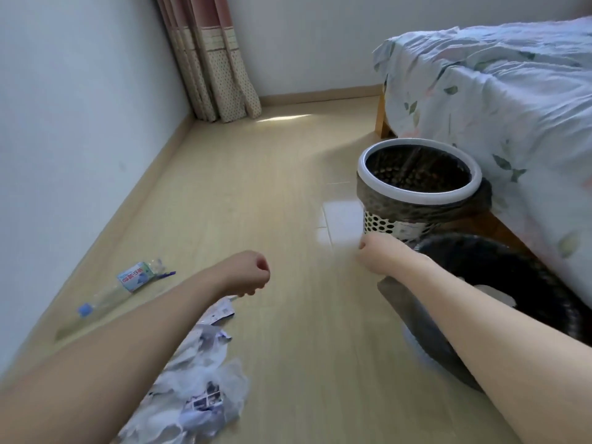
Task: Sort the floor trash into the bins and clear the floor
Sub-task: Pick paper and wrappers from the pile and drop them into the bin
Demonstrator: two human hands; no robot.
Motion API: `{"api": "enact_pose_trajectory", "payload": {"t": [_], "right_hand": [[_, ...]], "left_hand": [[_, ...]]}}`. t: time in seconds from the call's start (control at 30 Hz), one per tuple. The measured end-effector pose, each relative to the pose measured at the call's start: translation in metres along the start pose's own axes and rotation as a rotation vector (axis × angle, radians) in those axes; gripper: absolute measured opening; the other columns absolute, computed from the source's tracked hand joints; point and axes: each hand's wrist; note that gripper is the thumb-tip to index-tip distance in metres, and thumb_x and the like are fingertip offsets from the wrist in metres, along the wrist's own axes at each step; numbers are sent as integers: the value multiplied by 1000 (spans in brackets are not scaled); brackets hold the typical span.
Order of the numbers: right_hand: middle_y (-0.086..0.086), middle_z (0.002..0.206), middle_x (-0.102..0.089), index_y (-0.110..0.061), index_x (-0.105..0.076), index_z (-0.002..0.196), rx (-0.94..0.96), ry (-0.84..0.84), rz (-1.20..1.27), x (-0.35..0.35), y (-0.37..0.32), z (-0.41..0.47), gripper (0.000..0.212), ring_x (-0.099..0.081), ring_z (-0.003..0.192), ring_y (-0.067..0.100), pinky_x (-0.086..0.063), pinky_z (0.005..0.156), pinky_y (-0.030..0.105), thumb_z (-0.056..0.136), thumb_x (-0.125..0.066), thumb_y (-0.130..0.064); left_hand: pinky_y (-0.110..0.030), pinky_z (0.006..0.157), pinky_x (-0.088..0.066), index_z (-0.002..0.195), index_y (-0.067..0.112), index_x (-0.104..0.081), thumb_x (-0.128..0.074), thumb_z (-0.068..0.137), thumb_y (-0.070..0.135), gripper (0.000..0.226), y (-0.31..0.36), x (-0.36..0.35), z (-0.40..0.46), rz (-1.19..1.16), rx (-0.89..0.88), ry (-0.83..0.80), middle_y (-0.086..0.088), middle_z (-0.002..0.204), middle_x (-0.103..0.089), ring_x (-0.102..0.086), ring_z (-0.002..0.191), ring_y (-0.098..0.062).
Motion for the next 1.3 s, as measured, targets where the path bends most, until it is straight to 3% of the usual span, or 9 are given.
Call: {"api": "enact_pose_trajectory", "payload": {"t": [0.13,0.27,0.4,0.57,0.73,0.8,0.97,1.1,1.3], "right_hand": [[9,111,-60,-8,-58,112,278,-155,-69,-72,-102,-12,28,-55,93,26,-47,77,32,92,-43,-19],[6,75,-50,-13,-48,73,455,-397,-174,-163,-180,-33,14,-47,66,25,-34,53,26,86,-43,-12],[12,118,-58,-6,-53,121,491,-501,-150,-230,-215,-35,34,-58,101,29,-48,80,34,89,-50,-18],[8,118,-54,-10,-49,122,458,-441,-113,-280,-231,-38,53,-54,107,29,-44,74,35,85,-55,-47],[7,84,-61,-12,-58,81,444,-427,-97,-290,-248,-30,16,-57,81,27,-36,56,30,87,-49,-24],[10,74,-57,-10,-49,65,423,-524,-94,-281,-248,-24,26,-50,69,26,-34,51,28,90,-48,-17],[13,114,-67,-4,-62,123,269,-613,67,-238,-218,-6,36,-65,93,28,-53,76,35,93,-41,0],[6,85,-65,-10,-58,116,78,-550,234,-201,-171,-4,35,-57,61,17,-43,52,22,96,-29,-8],[6,79,-57,-14,-59,105,-121,-469,279,-180,-87,-25,33,-50,57,17,-36,47,21,98,-27,-12]], "left_hand": [[-30,67,-41,85,11,-60,-45,82,8,16,-101,10,-36,266,101,-20,-5,84,-59,-56,77,-24],[-31,73,-42,95,23,-60,-45,86,14,19,-182,8,-71,578,225,-221,-4,101,-59,-51,85,-22],[-30,83,-46,112,25,-59,-45,90,21,26,-237,9,-91,567,256,-220,2,116,-58,-56,102,-19],[-31,86,-48,115,24,-59,-46,90,25,28,-283,2,-102,517,285,-261,2,118,-60,-57,106,-18],[-34,86,-51,109,25,-61,-47,89,26,24,-293,0,-97,420,270,-265,3,111,-62,-59,102,-16],[-31,83,-52,108,22,-63,-48,89,24,25,-283,1,-90,347,247,-272,4,106,-64,-60,95,-14],[-25,59,-48,101,13,-65,-46,86,16,23,-245,-7,-68,122,189,-383,0,85,-72,-57,62,-15],[-23,64,-46,105,15,-65,-47,88,16,25,-217,-26,-42,246,27,-320,-2,102,-71,-60,80,-17],[-37,93,-36,120,18,-58,-59,82,47,48,-186,-103,-8,772,-302,-155,-5,117,-52,-44,112,-27]]}}
Point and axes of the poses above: each hand's wrist, its own z-axis towards the middle knuckle, its own x-axis out of the back of the hand, y = z × x
